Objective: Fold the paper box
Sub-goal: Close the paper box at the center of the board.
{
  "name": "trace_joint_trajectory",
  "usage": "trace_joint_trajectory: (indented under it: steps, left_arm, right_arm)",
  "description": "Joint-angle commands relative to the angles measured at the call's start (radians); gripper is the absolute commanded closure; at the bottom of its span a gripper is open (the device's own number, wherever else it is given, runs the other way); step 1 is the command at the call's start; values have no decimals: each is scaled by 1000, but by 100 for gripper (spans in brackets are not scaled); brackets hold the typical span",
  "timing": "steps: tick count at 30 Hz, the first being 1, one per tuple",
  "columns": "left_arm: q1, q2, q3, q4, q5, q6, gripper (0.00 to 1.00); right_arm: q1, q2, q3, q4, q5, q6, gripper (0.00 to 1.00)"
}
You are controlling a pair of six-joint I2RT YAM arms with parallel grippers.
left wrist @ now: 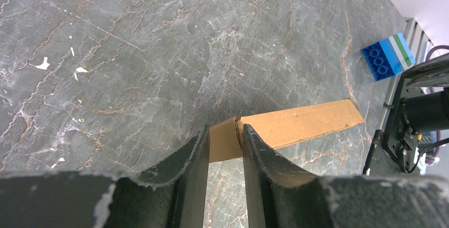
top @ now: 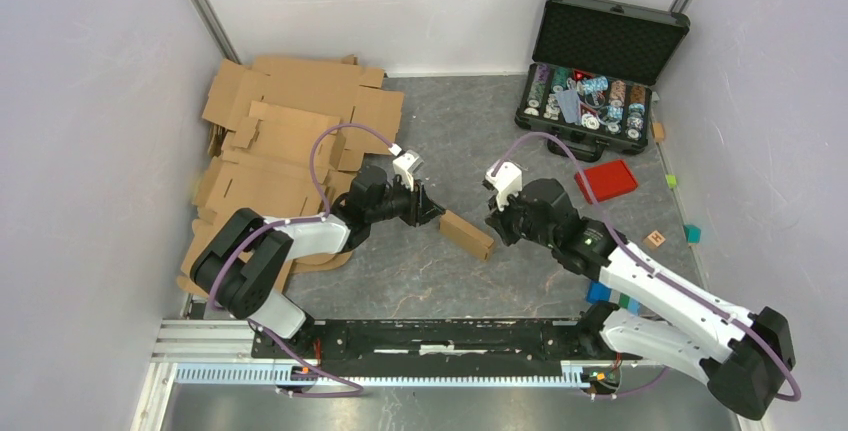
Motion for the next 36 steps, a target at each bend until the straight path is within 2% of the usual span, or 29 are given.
trace_joint_trajectory:
  steps: [1, 8, 14, 19, 29, 36]
  left_arm:
    - [-9, 28, -22, -174, -55, 40, 65]
    - [-9, 30, -19, -184, -53, 43, 65]
    - [-10, 31, -16, -186, -55, 44, 65]
    - [-9, 29, -16, -189, -55, 46, 65]
    - [-10, 22, -15, -191, -53, 47, 65]
    - [-9, -59, 58, -251, -43, 31, 61]
  right_arm:
    - [-2, -30, -31, -4, -54, -3, 100]
    - [-2, 11, -175, 26, -95, 6, 100]
    - [-2, 8, -53, -26, -47, -22, 100]
    - [-2, -1, 31, -52, -89, -30, 100]
    - [-3, 61, -146, 19, -84, -25, 100]
    - [-2, 83, -120, 18, -74, -40, 100]
